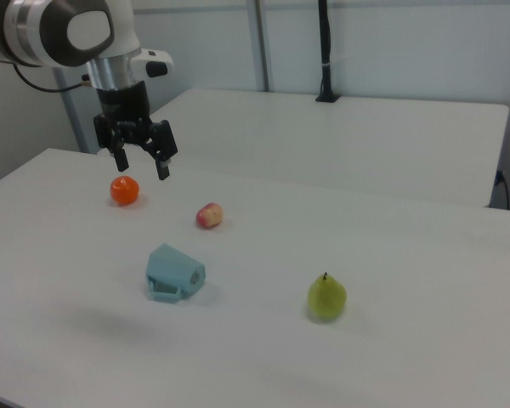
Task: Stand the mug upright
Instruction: 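Move the open gripper toward the light-blue mug lying on its side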
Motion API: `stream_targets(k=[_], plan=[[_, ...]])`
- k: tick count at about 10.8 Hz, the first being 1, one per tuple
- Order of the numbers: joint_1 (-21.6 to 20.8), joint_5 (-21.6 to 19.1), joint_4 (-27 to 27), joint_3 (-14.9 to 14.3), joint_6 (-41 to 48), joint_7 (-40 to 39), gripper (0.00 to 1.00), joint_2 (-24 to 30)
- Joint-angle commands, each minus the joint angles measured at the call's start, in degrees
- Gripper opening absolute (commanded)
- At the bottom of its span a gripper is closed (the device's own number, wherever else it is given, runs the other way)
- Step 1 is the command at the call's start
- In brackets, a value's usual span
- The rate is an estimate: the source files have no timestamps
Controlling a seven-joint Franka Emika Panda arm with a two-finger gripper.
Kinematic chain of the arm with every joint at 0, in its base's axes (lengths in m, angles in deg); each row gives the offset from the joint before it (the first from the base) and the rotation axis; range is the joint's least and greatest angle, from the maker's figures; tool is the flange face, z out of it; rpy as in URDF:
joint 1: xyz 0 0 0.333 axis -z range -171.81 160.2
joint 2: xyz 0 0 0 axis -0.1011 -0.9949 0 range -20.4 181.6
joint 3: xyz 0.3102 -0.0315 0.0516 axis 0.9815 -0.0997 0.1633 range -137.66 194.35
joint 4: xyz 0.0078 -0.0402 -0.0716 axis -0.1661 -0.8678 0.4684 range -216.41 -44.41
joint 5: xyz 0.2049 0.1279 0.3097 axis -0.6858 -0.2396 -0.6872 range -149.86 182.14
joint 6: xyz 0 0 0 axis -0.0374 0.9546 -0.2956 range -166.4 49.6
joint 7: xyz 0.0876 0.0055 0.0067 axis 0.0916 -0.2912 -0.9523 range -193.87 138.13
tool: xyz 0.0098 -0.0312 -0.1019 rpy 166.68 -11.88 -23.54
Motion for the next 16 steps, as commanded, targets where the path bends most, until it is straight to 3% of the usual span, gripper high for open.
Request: stream_targets(k=[1, 8, 11, 14, 16], plan=[[-0.11, -0.51, -0.59, -0.23, -0.45, 0.43, 1.00, 0.50], [-1.77, -0.15, -0.59, 0.47, -0.36, 0.70, 1.00, -0.30], [-9.32, 10.53, -0.59, 1.26, -0.80, 9.62, 1.00, -1.08], [-11.00, 22.92, -1.03, 8.37, 0.34, 18.33, 1.00, -5.38], [-15.21, 29.96, -1.03, 8.56, 1.22, 24.48, 1.00, -9.33]])
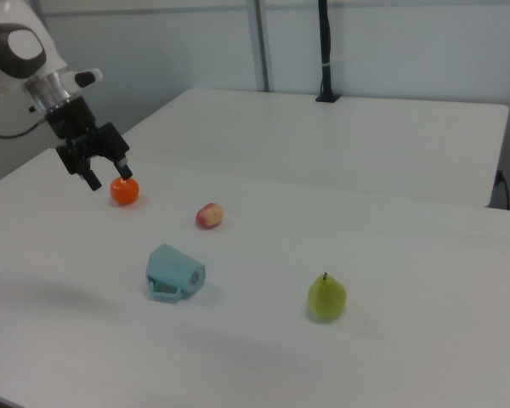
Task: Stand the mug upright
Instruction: 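Lower the gripper and grasp the mug's rim from the side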
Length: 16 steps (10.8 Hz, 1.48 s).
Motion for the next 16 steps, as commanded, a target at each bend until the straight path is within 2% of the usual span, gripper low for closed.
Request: stream_targets(k=[1, 5, 7, 11, 12, 13, 15, 16], plan=[[-4.68, 10.40, -0.05, 0.26, 2.29, 9.77, 1.00, -5.95], [-8.55, 19.64, 0.04, 0.17, 5.64, 17.25, 1.00, -14.56], [-8.99, 22.20, 0.13, 0.00, 5.64, 19.72, 0.96, -18.70], [-8.82, 22.56, 0.30, -0.71, 4.50, 23.24, 0.94, -22.14], [-8.65, 22.56, 0.30, -1.06, 2.76, 23.86, 0.90, -22.67], [-8.90, 22.91, 0.30, -2.54, 2.05, 23.86, 0.90, -23.02], [-8.73, 23.70, 0.30, -3.52, 1.25, 23.95, 0.89, -23.55], [-8.64, 23.70, 0.30, -4.39, 0.20, 24.39, 0.86, -23.55]])
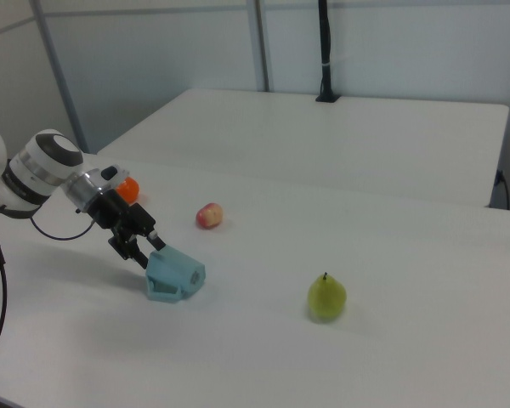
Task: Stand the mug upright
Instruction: 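Lower the gripper and grasp the mug's rim from the side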
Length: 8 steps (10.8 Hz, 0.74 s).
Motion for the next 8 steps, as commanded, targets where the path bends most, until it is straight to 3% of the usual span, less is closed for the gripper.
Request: stream_targets(k=[1, 8], plan=[[-0.50, 0.77, 0.49, -2.22, -2.16, 1.51, 0.82, -0.66], [0.55, 0.07, -0.92, -2.93, -1.37, 1.60, 0.45, -0.57]])
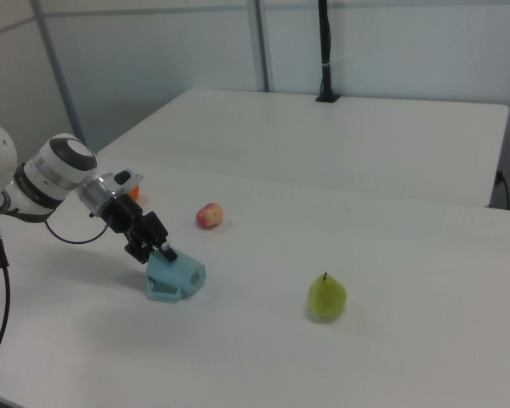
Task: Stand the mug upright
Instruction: 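Rotate the held mug so its base faces the table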
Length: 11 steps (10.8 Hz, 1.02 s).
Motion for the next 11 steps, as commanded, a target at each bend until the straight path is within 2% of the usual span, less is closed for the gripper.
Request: stream_targets(k=[1, 3, 5, 8, 11], plan=[[0.27, -0.15, -0.68, -0.23, -0.15, 1.25, 0.31, 0.21], [0.80, -0.24, -0.59, -0.23, 0.81, 1.16, 0.09, 0.30], [1.41, -0.33, -0.50, -0.23, 2.05, 0.81, 0.00, 1.00], [2.55, -0.68, -0.24, -0.23, 3.11, -0.42, 0.00, 1.88], [4.31, -5.40, -0.06, -0.41, 3.11, -5.85, 0.00, 5.47]])
